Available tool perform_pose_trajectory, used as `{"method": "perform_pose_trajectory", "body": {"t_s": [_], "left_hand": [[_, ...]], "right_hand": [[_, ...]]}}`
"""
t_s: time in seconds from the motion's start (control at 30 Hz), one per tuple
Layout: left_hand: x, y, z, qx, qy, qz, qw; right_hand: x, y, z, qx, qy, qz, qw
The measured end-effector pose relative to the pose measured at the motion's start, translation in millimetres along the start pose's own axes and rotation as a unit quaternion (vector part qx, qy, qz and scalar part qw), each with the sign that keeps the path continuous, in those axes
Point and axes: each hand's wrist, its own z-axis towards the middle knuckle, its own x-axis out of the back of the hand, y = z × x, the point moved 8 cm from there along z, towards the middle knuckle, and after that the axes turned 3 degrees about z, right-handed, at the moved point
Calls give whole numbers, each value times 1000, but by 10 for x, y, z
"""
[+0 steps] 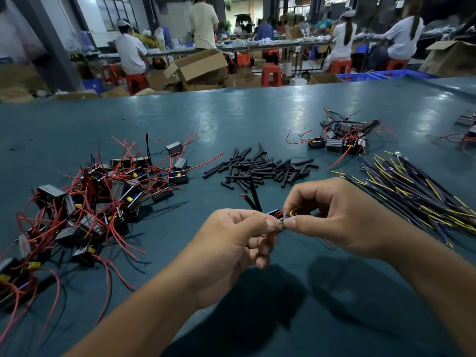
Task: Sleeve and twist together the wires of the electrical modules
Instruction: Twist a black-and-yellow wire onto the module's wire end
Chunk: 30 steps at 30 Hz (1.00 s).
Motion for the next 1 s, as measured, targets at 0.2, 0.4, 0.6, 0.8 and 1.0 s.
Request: {"method": "perform_pose_trajectory", "body": {"t_s": [0.2, 0.4, 0.6, 0.8, 1.0], "left_hand": [[154, 227, -50, -144, 75, 171, 972], [-111, 497, -281, -430, 95, 454, 775], [-111, 510, -313, -479, 107, 448, 747], [-144, 523, -352, -505, 111, 476, 711], [-15, 359, -158, -309, 99, 337, 884]], "right_hand": [[274, -7, -35, -22, 53, 27, 998], [37, 128, -27, -93, 27, 116, 989], [-104, 156, -39, -119, -16, 223, 967], [-136, 155, -51, -125, -41, 257, 958], [-23, 125, -41, -83, -8, 142, 986]]}}
